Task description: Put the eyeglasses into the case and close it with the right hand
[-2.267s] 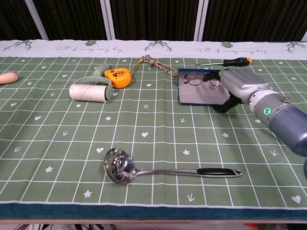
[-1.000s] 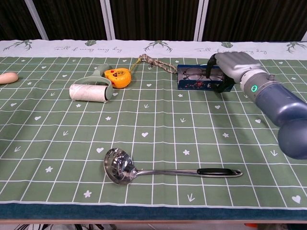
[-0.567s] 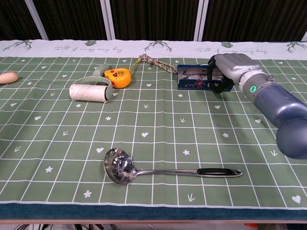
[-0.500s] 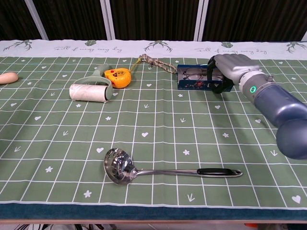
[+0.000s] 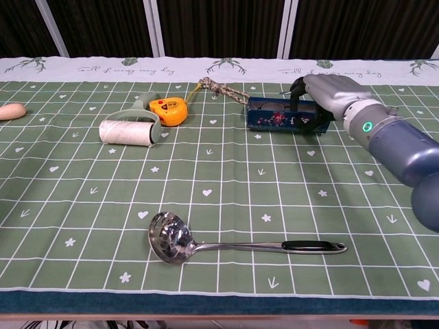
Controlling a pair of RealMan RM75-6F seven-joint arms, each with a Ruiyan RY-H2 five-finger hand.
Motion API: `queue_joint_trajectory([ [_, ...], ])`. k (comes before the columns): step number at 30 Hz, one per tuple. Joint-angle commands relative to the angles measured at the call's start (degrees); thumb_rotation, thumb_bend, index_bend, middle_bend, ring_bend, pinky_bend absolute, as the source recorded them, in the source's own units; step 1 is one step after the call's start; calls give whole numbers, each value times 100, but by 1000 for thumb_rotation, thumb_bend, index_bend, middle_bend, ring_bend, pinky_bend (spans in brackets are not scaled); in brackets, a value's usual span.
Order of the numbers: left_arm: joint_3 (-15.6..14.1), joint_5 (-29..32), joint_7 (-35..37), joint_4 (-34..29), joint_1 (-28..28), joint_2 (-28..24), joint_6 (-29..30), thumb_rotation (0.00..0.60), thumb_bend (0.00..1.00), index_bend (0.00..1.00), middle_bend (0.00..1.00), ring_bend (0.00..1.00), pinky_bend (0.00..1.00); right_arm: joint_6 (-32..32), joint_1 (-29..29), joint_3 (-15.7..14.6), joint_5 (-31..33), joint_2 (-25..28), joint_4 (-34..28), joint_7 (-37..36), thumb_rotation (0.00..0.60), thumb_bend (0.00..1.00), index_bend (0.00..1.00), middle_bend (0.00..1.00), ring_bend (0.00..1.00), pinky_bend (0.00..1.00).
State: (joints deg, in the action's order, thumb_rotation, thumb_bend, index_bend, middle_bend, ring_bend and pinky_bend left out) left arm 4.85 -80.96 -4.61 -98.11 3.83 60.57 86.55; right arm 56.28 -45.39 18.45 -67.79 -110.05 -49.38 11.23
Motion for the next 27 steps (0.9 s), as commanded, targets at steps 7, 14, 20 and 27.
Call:
queue_joint_trajectory([
  [7, -3, -11, 0, 8, -6, 3, 13, 600, 318, 122, 0, 0, 0, -48, 398, -127, 439, 1108, -2356, 893, 600, 569, 598, 188, 143, 225],
  [14, -2, -5, -14, -2, -6, 1, 9, 600, 318, 122, 0, 0, 0, -359, 63, 109, 1150, 1341, -2839, 1625, 600, 569, 603, 187, 142, 225],
  [20, -2, -8, 9, 7, -4, -3, 3, 600, 317, 122, 0, 0, 0, -668, -487, 390, 2143, 1372, -2752, 2233, 600, 569, 603, 187, 142, 225],
  [27, -11, -37, 29, 10, -14, -7, 24, 600, 317, 122, 0, 0, 0, -719, -883, 423, 2832, 1282, -2459, 2520, 600, 568, 603, 187, 142, 225],
])
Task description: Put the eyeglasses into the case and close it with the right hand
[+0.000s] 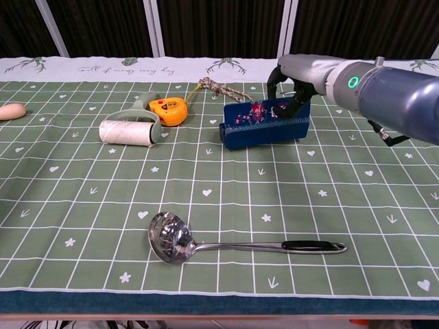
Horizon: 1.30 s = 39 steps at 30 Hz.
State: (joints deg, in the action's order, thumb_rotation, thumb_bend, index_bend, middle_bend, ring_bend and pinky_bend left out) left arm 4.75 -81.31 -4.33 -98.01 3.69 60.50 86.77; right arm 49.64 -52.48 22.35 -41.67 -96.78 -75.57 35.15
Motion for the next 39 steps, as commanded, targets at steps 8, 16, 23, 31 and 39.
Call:
queue_joint_trajectory([
  [8, 1, -1, 23, -10, -3, -9, 0, 600, 317, 122, 0, 0, 0, -279, -563, -107, 967, -100, 543, 484, 600, 554, 603, 183, 128, 225],
  [16, 1, -8, 17, -22, 1, -14, -2, 600, 317, 122, 0, 0, 0, -324, -762, -238, 1198, -125, 701, 547, 600, 554, 602, 182, 126, 225],
  [23, 0, -5, 27, -13, 0, -10, -7, 600, 317, 122, 0, 0, 0, -305, -958, -357, 1398, -215, 868, 638, 600, 506, 543, 181, 124, 225],
  [31, 6, 21, 45, -19, 3, -16, -26, 600, 317, 122, 0, 0, 0, -64, -1002, -473, 1040, -244, 728, 505, 600, 137, 15, 153, 117, 225],
  [39, 3, 3, 23, -30, 7, -21, -23, 600, 317, 122, 0, 0, 0, -81, -870, -590, 911, -20, 494, 330, 600, 66, 24, 149, 115, 225],
])
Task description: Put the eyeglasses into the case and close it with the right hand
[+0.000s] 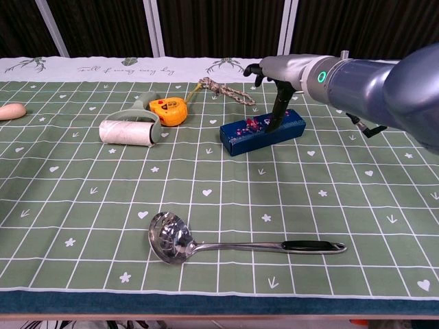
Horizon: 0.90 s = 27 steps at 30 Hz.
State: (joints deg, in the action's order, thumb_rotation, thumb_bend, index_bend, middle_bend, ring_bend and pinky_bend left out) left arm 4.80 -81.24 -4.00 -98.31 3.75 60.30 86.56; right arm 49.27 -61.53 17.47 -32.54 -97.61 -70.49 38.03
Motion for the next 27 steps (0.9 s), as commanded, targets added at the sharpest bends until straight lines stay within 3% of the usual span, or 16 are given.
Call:
queue_joint_trajectory([
  [1, -4, -9, -21, -5, 1, -1, 2, 600, 318, 122, 0, 0, 0, -93, 44, -161, 27, 88, 6, 71, 600, 66, 47, 148, 114, 225],
  [4, -6, -10, -25, -7, -2, 0, 7, 600, 317, 122, 0, 0, 0, -156, 54, -201, 66, 88, 58, 41, 600, 94, 117, 147, 111, 225],
  [9, -2, 0, -36, -10, -4, 6, 11, 600, 317, 129, 0, 0, 0, -336, 42, -270, 90, -20, 388, -64, 600, 229, 195, 146, 111, 225],
  [27, -6, 8, -30, 3, 0, 1, -9, 600, 318, 138, 0, 0, 0, -489, 38, -304, -148, -264, 855, -375, 600, 379, 350, 148, 112, 225],
])
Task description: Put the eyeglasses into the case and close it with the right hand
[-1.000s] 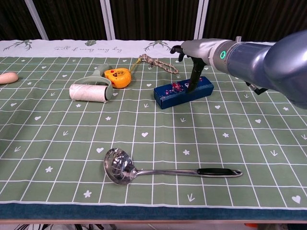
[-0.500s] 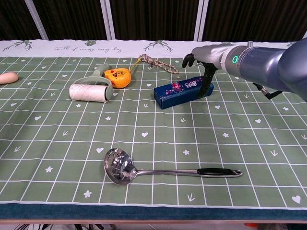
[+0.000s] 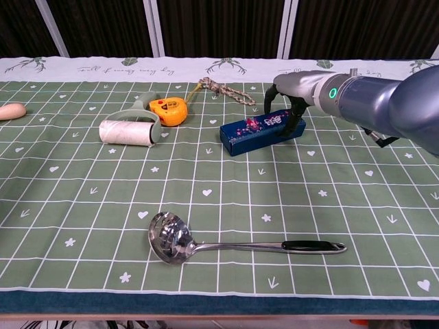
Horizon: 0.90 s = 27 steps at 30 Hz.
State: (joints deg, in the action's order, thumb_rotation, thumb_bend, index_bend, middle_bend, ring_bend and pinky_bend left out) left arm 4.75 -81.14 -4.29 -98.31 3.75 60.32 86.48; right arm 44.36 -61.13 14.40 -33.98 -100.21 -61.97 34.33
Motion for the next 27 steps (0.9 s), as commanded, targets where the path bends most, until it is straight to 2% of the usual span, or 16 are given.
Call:
queue_joint_trajectory([
  [1, -3, -3, -2, 4, 0, -1, -1, 600, 318, 139, 0, 0, 0, -1, -2, 1, -6, -6, 3, -5, 600, 386, 358, 148, 112, 225],
  [9, -8, -2, 1, 5, 0, -5, -11, 600, 317, 147, 0, 0, 0, -6, -4, -15, 16, -31, 29, 9, 600, 393, 441, 149, 114, 225],
  [13, -7, -4, 3, 0, 2, -7, -12, 600, 317, 147, 0, 0, 0, 28, 5, -11, 8, -28, 24, 5, 600, 395, 448, 150, 115, 225],
  [16, -6, -1, 10, 0, 0, -9, -10, 600, 318, 147, 0, 0, 0, 19, 15, -24, 9, 1, 6, 14, 600, 395, 367, 150, 114, 225],
  [18, -6, -1, 11, -2, 0, -11, -10, 600, 318, 147, 0, 0, 0, 18, 24, -48, 11, 37, -22, 45, 600, 376, 242, 148, 112, 225],
  [21, -6, -2, 7, 3, 0, -10, -9, 600, 317, 148, 0, 0, 0, 31, 44, -102, 45, 151, -141, 141, 600, 276, 104, 141, 105, 225],
  [24, -3, 4, 6, 9, -1, -8, -7, 600, 318, 148, 0, 0, 0, 318, 161, -177, -48, 442, -531, 238, 600, 205, 38, 132, 96, 225],
  [27, -4, 6, 10, 18, -1, -4, -7, 600, 318, 148, 0, 0, 0, 1054, 552, -271, -506, 946, -1321, 83, 600, 195, 21, 130, 94, 225],
])
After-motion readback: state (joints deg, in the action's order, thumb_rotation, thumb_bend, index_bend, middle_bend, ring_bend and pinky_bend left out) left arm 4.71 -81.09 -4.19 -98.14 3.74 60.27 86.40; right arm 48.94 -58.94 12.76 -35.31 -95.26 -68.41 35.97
